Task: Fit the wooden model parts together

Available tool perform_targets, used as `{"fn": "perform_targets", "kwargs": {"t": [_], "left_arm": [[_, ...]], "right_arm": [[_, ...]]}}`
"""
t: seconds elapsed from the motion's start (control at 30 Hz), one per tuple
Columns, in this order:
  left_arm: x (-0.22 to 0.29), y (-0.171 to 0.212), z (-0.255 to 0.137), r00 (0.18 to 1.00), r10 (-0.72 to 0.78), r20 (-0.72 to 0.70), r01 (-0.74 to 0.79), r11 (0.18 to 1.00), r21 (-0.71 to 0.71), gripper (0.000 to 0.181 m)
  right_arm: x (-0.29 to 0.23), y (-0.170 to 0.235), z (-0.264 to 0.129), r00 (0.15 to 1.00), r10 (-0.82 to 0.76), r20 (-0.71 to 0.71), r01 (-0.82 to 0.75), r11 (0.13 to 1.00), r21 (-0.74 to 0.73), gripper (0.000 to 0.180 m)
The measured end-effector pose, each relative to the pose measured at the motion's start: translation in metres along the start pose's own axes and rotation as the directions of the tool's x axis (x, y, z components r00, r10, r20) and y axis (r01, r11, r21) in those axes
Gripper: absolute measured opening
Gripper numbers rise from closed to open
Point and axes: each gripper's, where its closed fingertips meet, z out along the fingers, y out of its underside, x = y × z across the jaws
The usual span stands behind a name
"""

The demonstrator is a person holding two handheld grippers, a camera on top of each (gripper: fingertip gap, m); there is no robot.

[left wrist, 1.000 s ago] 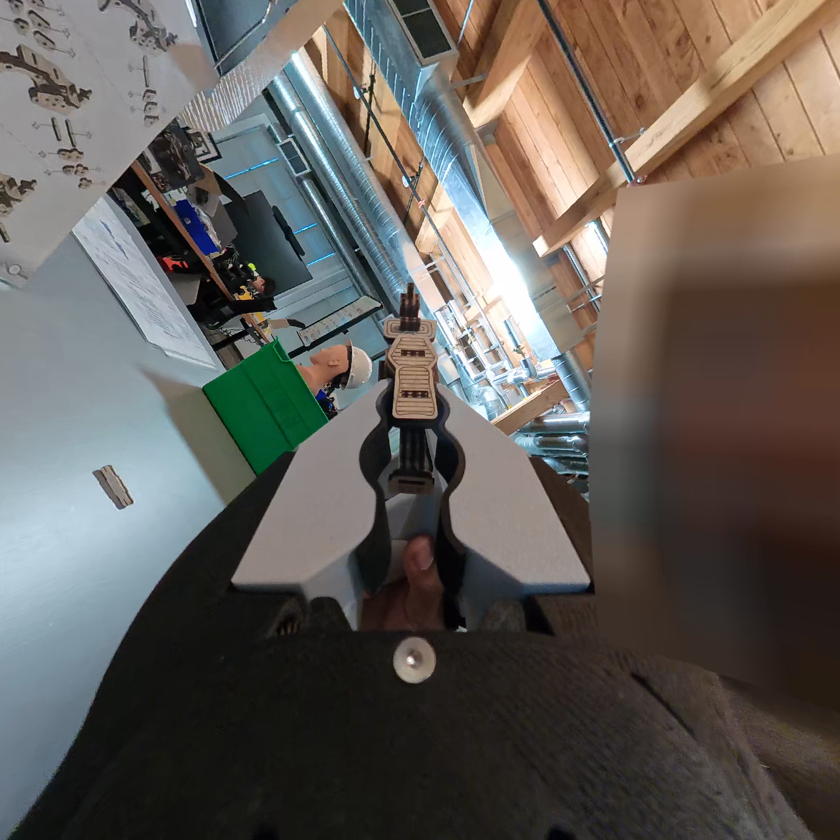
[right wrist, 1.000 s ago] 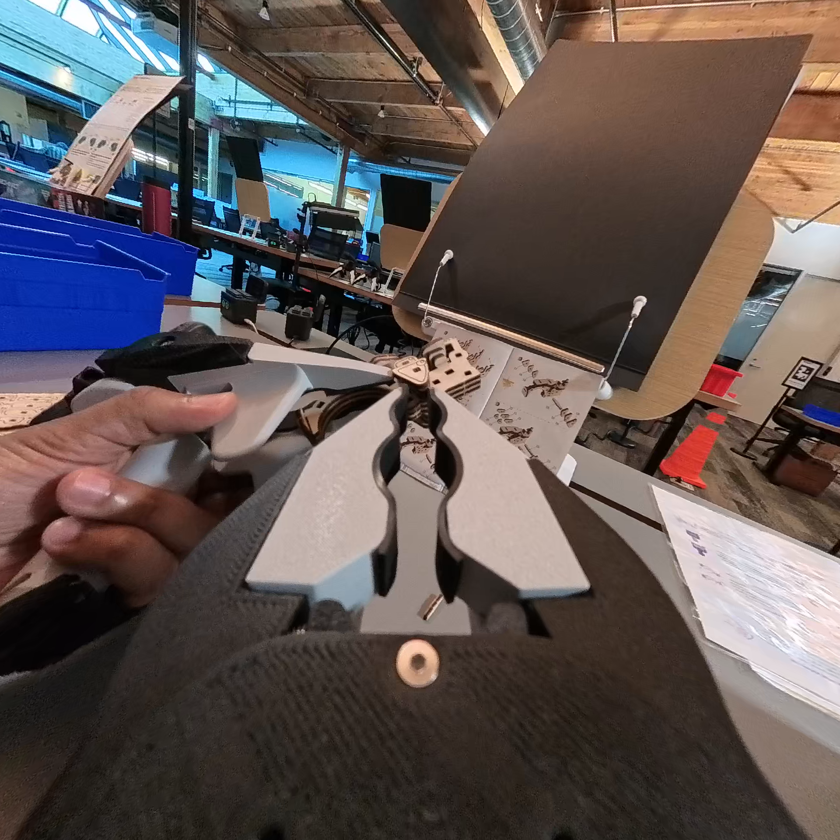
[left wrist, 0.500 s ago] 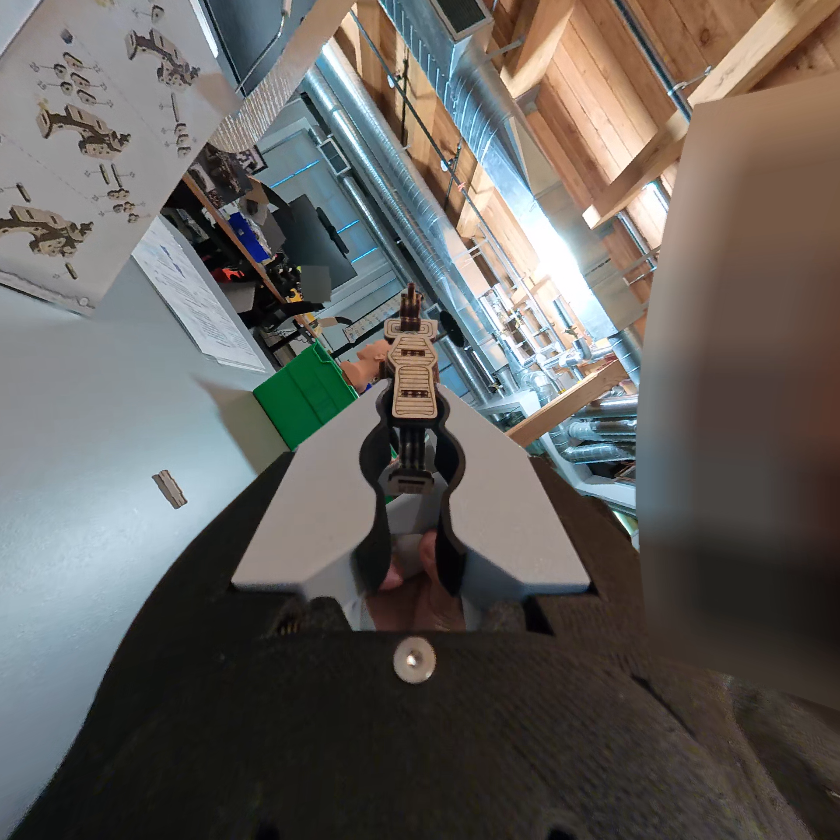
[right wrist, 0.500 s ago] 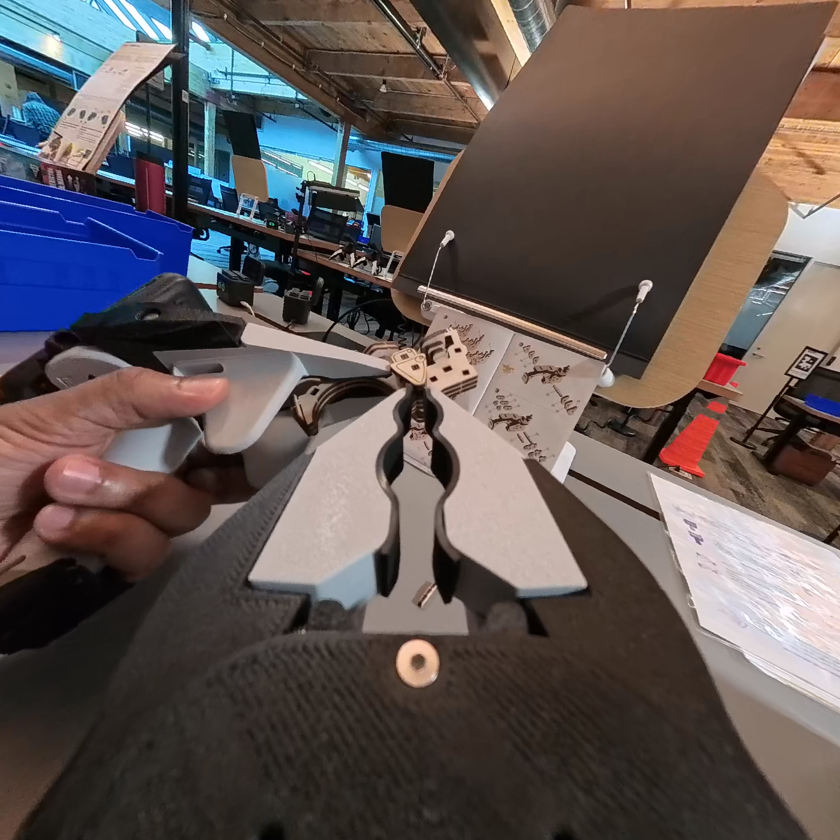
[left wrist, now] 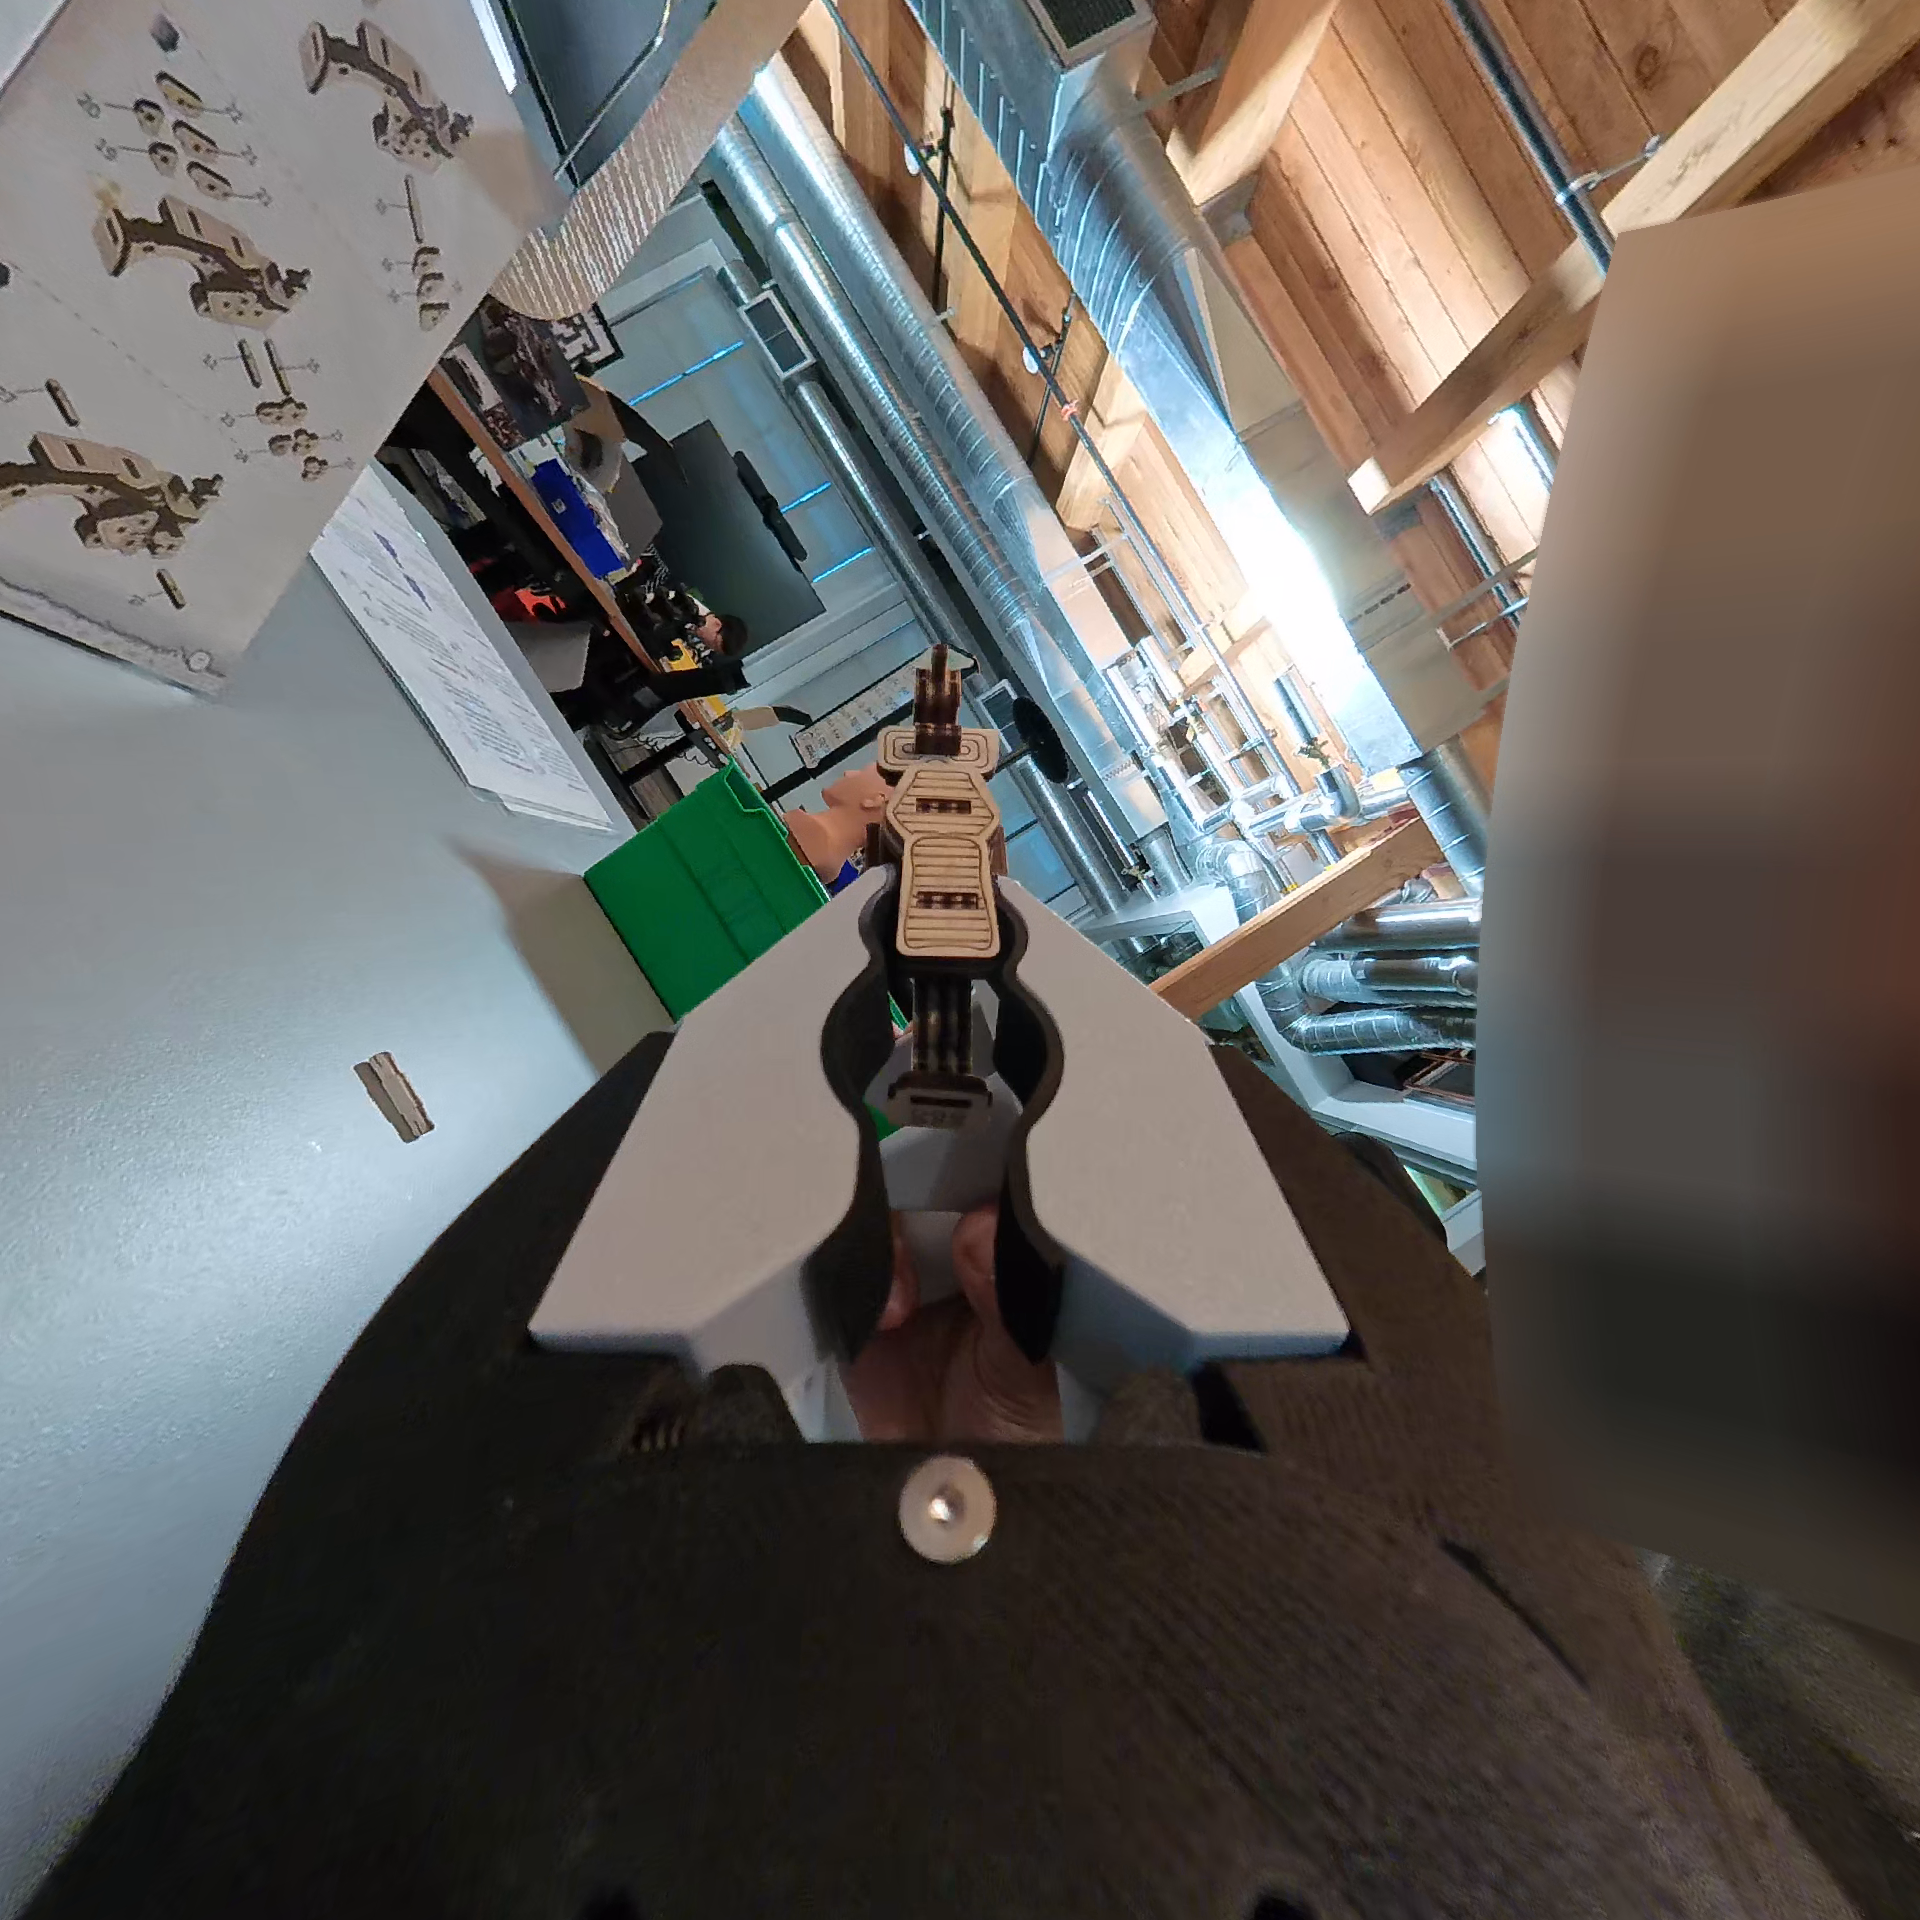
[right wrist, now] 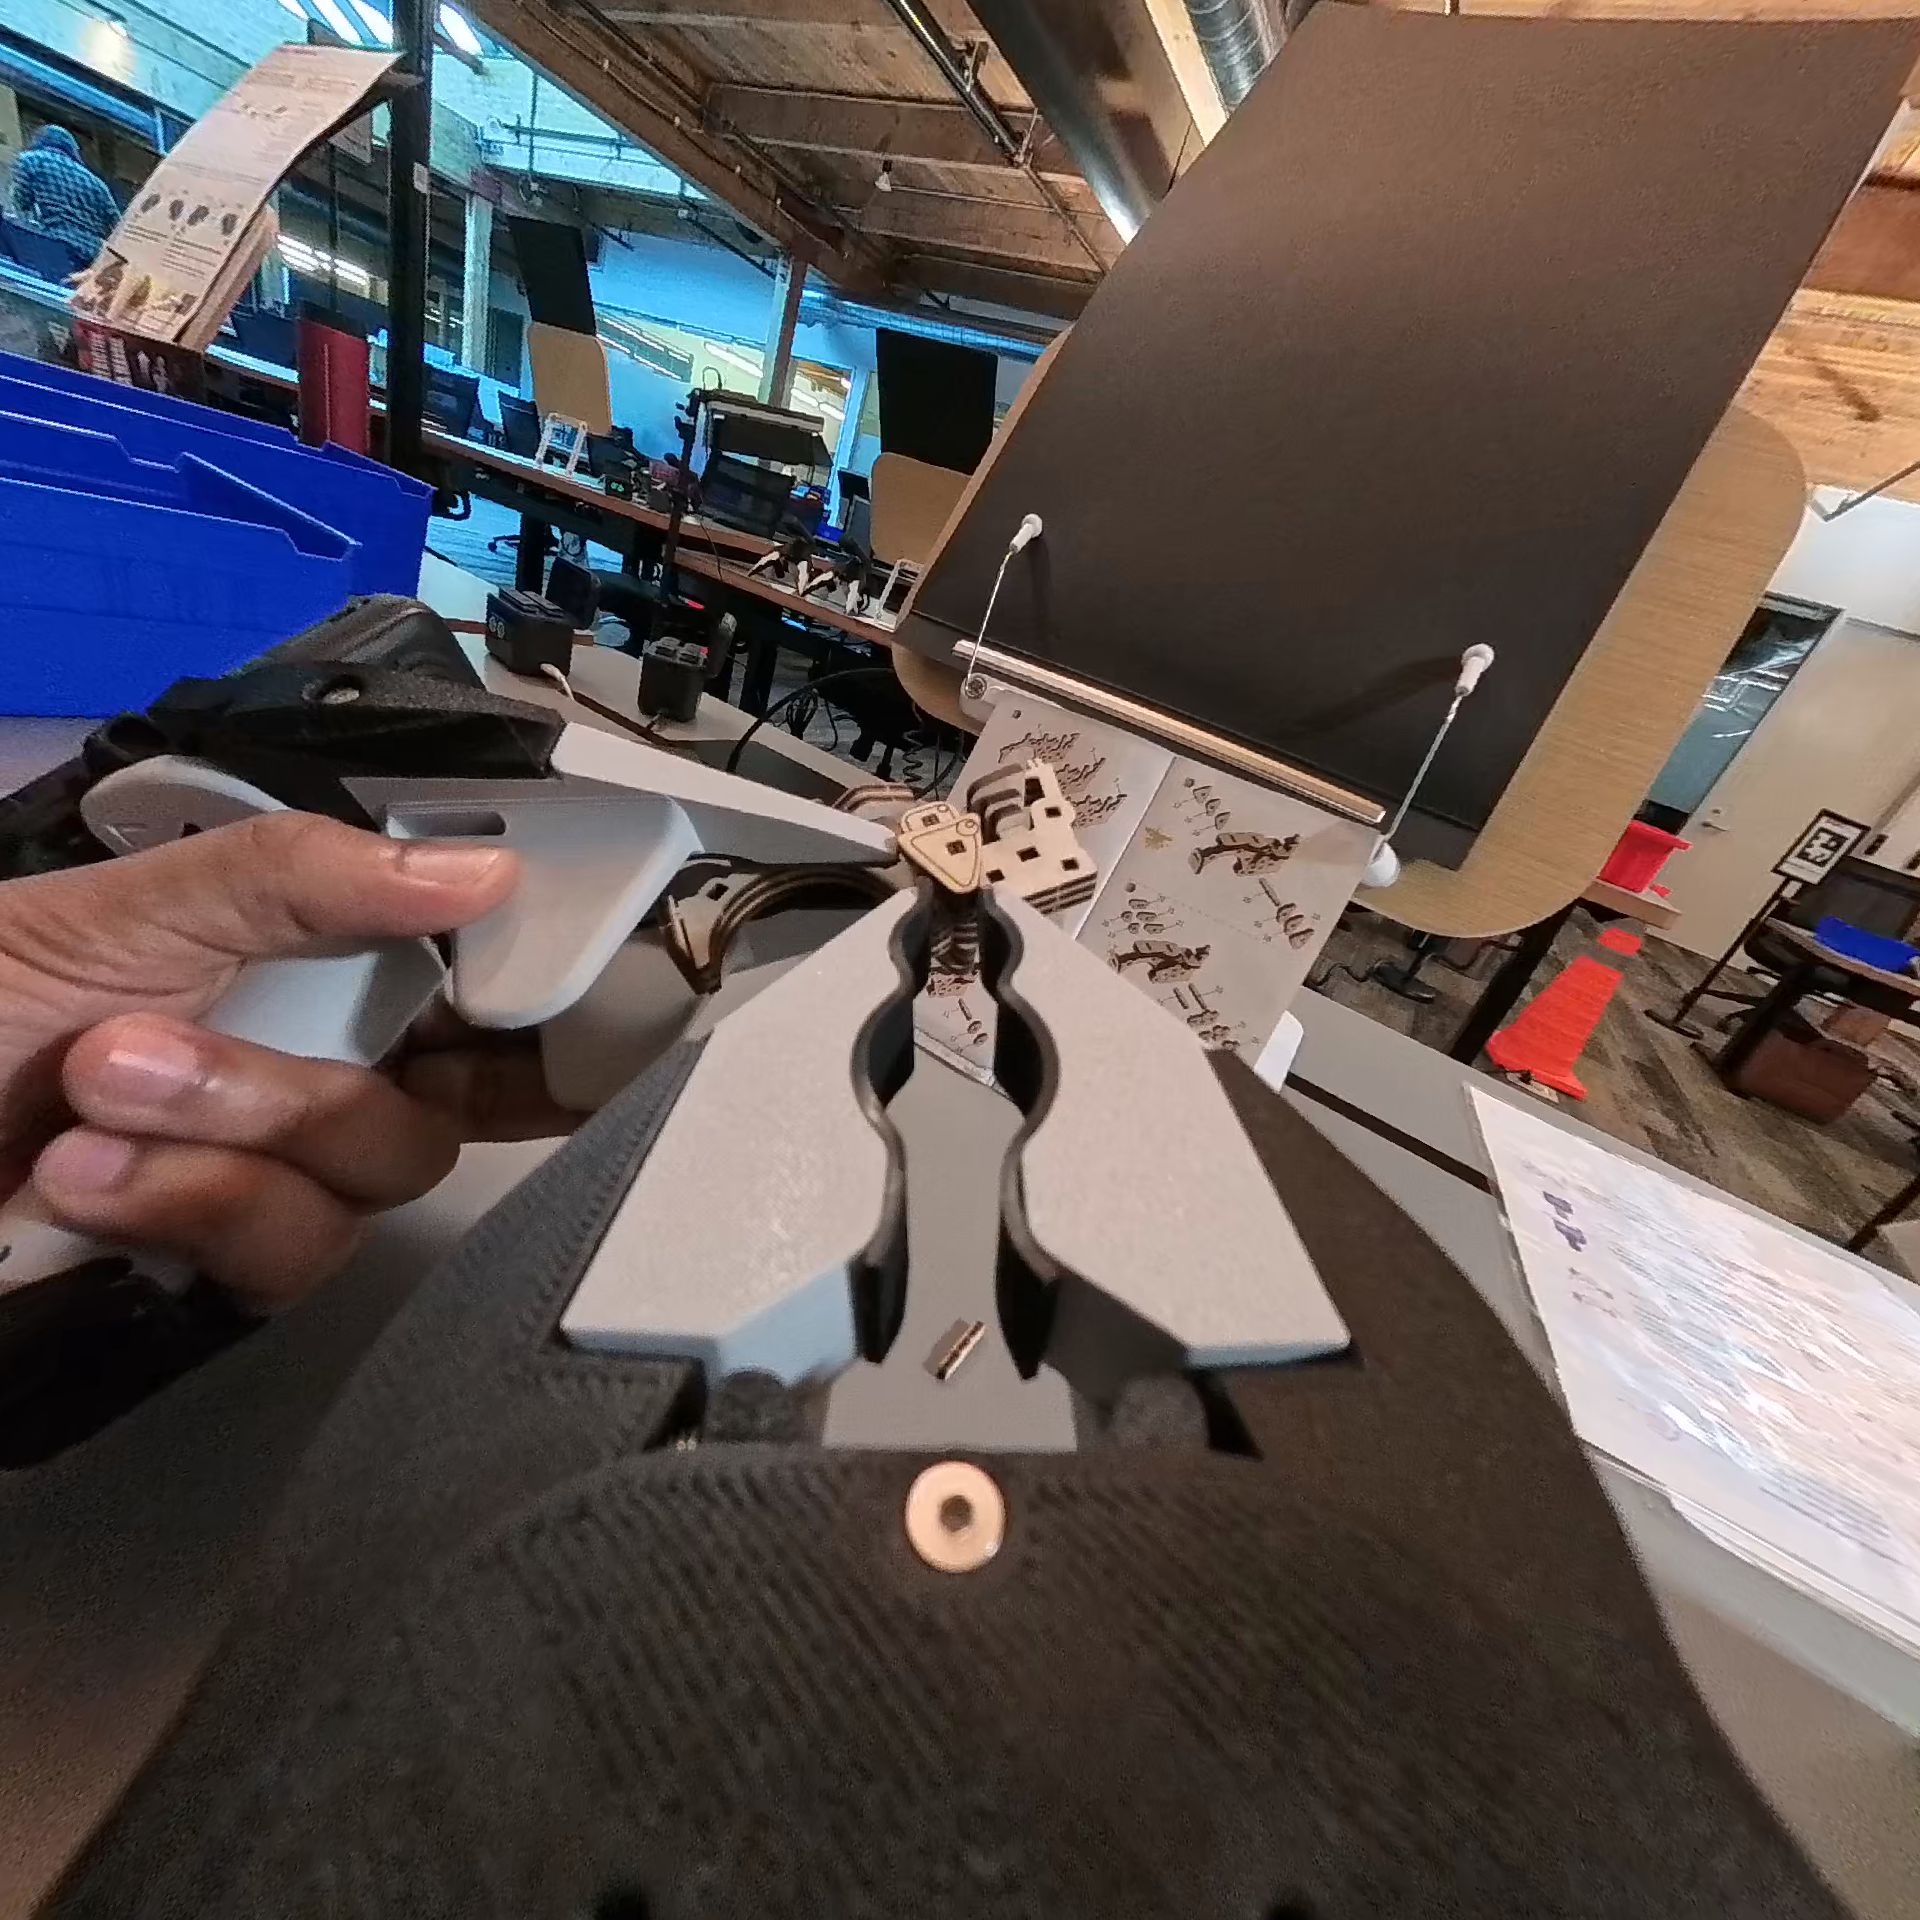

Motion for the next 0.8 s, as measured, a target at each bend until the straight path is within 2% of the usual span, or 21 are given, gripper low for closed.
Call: {"fn": "perform_targets", "kwargs": {"t": [0.8], "left_arm": [[-0.0055, -0.0002, -0.0028, 1.000, 0.002, 0.022, -0.003, 0.998, 0.058, 0.012]], "right_arm": [[-0.0030, 0.0060, 0.0014, 0.983, 0.185, -0.006, -0.185, 0.981, -0.059, 0.005]]}}
